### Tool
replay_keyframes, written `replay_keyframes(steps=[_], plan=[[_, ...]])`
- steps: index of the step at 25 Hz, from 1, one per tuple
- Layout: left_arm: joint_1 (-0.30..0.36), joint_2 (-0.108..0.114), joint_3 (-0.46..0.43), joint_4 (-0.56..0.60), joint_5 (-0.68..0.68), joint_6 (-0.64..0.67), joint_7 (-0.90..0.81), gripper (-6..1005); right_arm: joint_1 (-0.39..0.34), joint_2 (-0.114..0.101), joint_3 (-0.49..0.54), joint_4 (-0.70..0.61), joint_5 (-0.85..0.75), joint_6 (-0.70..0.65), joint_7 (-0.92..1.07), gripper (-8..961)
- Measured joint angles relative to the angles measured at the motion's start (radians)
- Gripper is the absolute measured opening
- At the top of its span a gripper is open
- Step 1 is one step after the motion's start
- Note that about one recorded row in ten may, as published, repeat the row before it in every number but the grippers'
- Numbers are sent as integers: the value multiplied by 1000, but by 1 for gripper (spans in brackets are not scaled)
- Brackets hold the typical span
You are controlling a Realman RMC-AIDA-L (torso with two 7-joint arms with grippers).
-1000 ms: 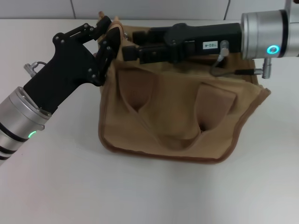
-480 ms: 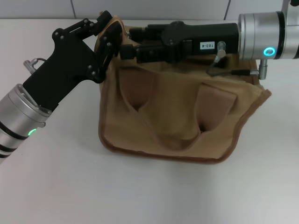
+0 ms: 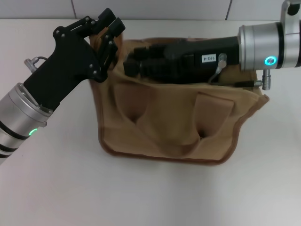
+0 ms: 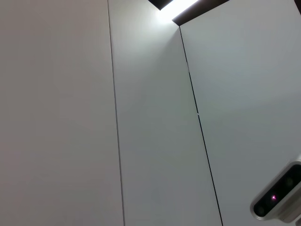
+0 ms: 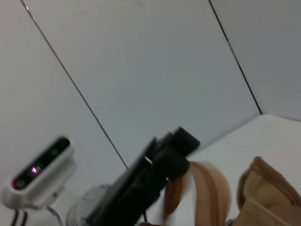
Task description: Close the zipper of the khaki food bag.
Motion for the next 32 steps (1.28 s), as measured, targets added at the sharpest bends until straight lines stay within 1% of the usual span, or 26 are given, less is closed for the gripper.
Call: replay_keyframes(steps=[2, 5, 6, 7, 8, 9, 14, 16, 17, 18, 21, 22, 23, 24, 26, 27, 28, 29, 32], plan=[[1, 0, 0, 0, 0, 0, 0, 183, 0, 0, -7, -5, -19, 15, 0, 768], [6, 0, 0, 0, -1, 0, 0, 183, -19, 1, -3, -27, -23, 17, -28, 767], [8, 0, 0, 0, -1, -1, 0, 183, -43, 2, 2, -63, -18, 3, -44, 767], [8, 0, 0, 0, -1, -1, 0, 183, -43, 2, 2, -63, -18, 3, -44, 767], [8, 0, 0, 0, -1, -3, 0, 183, -73, 4, 3, -110, -6, -6, -49, 767], [8, 0, 0, 0, -1, -4, 0, 183, -73, 4, 3, -110, -6, -6, -49, 767], [15, 0, 0, 3, 0, -5, 0, 183, -143, 4, 3, -201, 38, -31, -63, 766], [34, 4, 0, 19, 0, -2, -2, 183, -180, 3, 11, -244, 44, -36, -63, 766], [34, 4, 0, 19, 0, -2, -2, 183, -180, 3, 11, -244, 44, -36, -63, 766], [44, 5, 0, 32, 0, 0, -6, 183, -206, 2, 27, -268, 48, -38, -67, 766], [88, 7, -10, 104, -2, 1, -44, 183, -224, 3, 40, -279, 66, -44, -83, 766], [107, 8, -21, 134, -3, 1, -73, 183, -232, 3, 44, -280, 80, -47, -92, 766], [141, 9, -44, 199, -4, -8, -150, 185, -249, 2, 46, -279, 113, -50, -112, 766], [141, 9, -44, 199, -4, -8, -150, 187, -249, 2, 46, -279, 113, -50, -112, 766], [165, 10, -49, 262, -1, -32, -218, 191, -259, 1, 49, -279, 131, -52, -126, 767], [178, 10, -44, 299, 3, -56, -257, 193, -262, 1, 52, -279, 137, -53, -134, 767], [190, 11, -18, 351, 18, -118, -313, 194, -267, 1, 58, -278, 142, -55, -146, 767], [190, 11, -18, 351, 18, -118, -313, 195, -267, 1, 58, -278, 142, -55, -146, 767], [192, 11, 47, 381, 40, -197, -346, 197, -270, 2, 61, -277, 143, -59, -158, 766]])
